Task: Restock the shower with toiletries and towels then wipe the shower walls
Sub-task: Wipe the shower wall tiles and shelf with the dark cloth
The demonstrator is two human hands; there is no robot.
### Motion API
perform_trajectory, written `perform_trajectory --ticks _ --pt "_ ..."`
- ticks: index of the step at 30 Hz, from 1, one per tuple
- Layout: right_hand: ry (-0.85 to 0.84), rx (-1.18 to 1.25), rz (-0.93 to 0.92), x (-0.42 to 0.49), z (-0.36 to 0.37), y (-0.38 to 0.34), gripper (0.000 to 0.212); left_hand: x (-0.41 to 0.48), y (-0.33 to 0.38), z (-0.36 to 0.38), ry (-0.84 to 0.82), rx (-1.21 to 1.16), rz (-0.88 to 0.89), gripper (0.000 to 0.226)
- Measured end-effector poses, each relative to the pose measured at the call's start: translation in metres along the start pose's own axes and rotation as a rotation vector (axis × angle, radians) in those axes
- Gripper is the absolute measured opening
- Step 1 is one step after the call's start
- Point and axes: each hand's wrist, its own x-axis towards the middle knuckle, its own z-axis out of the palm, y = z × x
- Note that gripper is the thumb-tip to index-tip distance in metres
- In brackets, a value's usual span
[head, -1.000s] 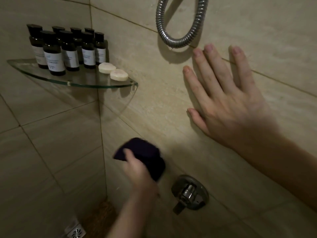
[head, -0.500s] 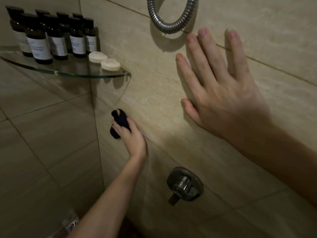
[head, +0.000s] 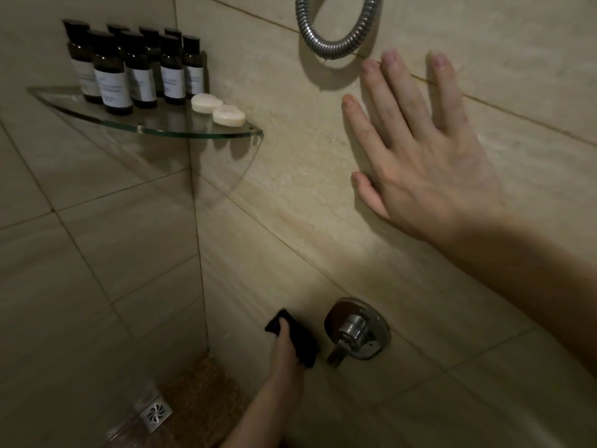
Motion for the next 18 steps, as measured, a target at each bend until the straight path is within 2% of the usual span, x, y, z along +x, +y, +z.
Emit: perform_trajectory --ticks 2,4,7,12,14,16,18 --pt "0.005 0.019 0.001 0.000 0.000 0.000 0.079 -0.015 0.020 0.020 -0.105 -0.066 0.023 0.073" --pt "0.011 0.026 0.003 0.000 0.002 0.000 0.078 -0.036 0.038 0.043 -0.116 0.039 0.056 0.056" --pt "0.012 0.023 0.009 -0.001 0.003 0.000 0.077 -0.077 0.052 0.065 -0.144 0.233 0.136 0.045" --pt "0.021 0.037 0.010 0.000 0.004 -0.001 0.075 -0.114 0.068 0.061 -0.289 0.248 0.153 0.046" --pt "0.022 0.034 0.010 0.000 0.005 0.000 0.076 -0.114 0.067 0.053 -0.246 0.244 0.211 0.043" --pt "0.025 0.035 0.014 -0.001 0.005 0.000 0.076 -0.104 0.066 0.048 -0.113 0.136 0.215 0.038" --pt "0.030 0.036 0.019 -0.001 0.006 0.000 0.076 -0.085 0.066 0.045 0.023 0.073 0.184 0.042"
